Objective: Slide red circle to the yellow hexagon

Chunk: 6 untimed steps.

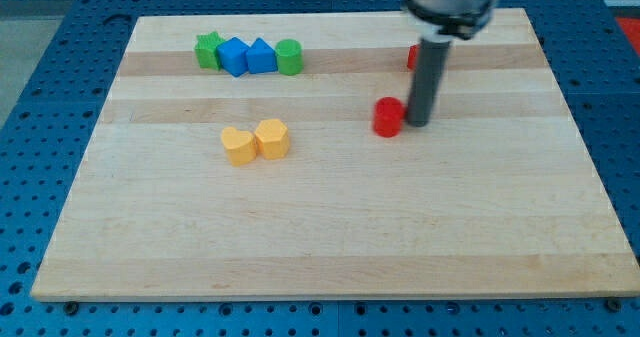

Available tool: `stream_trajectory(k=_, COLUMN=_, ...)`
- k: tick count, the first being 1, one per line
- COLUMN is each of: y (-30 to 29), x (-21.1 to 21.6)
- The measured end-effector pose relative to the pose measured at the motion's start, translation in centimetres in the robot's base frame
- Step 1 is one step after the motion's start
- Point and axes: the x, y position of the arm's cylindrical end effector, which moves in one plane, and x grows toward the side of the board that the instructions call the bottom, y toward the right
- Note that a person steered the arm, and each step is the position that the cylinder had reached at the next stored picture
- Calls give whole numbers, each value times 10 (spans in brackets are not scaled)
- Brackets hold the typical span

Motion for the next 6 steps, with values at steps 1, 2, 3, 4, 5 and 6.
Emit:
stream_trajectory(k=1, y=-57, x=16)
stream_trajectory(k=2, y=-56, x=16)
stream_trajectory(k=3, y=-22, x=-11)
stream_trajectory(k=4, y=-20, x=-34)
stream_trajectory(k=5, y=-60, x=-29)
stream_trajectory(k=6, y=-81, x=-3)
